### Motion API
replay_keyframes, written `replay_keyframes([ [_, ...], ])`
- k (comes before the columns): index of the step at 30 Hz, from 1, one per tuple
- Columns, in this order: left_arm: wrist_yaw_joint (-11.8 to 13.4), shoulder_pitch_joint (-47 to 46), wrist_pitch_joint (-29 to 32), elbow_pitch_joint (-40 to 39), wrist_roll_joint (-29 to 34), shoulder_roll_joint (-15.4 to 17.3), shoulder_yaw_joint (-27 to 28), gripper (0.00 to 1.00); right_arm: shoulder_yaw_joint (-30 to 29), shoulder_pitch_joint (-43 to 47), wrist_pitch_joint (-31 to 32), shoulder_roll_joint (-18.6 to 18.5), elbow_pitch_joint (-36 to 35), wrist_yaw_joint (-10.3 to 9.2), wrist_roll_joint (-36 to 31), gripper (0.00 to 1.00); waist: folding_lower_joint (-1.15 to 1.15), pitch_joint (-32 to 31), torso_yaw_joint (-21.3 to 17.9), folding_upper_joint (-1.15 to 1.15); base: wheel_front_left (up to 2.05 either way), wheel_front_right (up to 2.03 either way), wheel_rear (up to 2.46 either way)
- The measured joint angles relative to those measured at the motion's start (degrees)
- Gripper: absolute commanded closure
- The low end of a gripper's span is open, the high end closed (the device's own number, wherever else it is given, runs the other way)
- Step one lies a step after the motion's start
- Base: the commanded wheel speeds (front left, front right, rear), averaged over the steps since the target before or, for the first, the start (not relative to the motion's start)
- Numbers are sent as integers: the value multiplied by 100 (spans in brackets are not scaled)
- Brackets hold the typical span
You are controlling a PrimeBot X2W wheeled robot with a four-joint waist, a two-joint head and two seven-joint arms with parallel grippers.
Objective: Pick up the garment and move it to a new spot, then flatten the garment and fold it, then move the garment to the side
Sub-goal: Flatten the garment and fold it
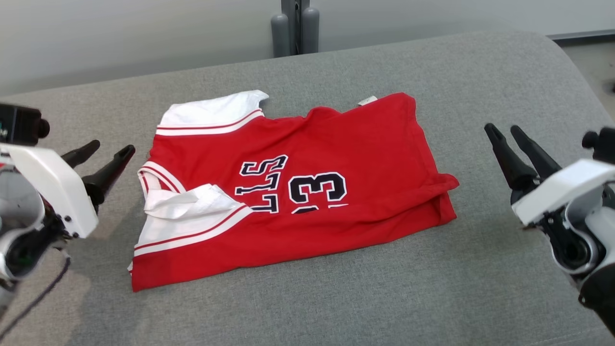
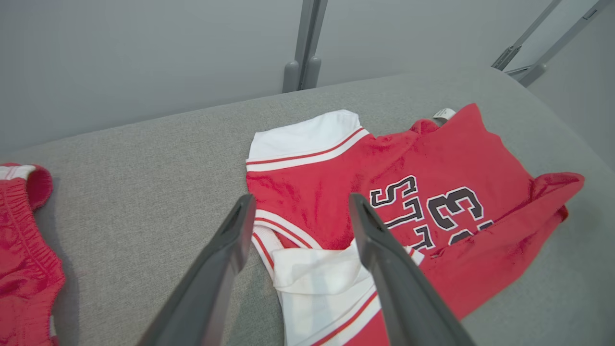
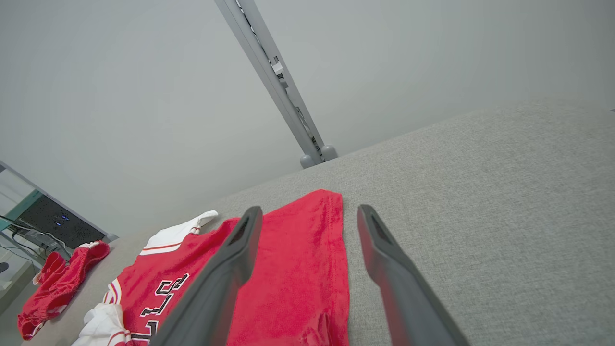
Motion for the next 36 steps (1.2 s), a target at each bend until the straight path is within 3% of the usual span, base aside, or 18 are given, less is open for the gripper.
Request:
replay_keyframes([
  [9, 1076, 1620, -2365, -645, 137, -371, 617, 0, -600, 1031, -649, 263, 67, 0, -746, 0, 0, -220, 110, 0, 0, 0, 0],
  [15, 1499, 2454, -3316, -845, 330, -625, 686, 0, -933, 1653, -669, 666, 255, 0, -1195, 0, 0, -212, 209, 0, 0, 0, 0],
  [25, 1685, 2553, -3181, -344, 749, -1072, 64, 0, -886, 1551, -405, 1022, 946, 0, -1519, 0, 0, -138, 357, 0, 0, 0, 0],
  [36, 1535, 2256, -2597, 568, 764, -1351, -288, 0, -758, 1113, 11, 1291, 1514, 0, -1667, 0, 0, 15, 451, 0, 0, 0, 0],
])
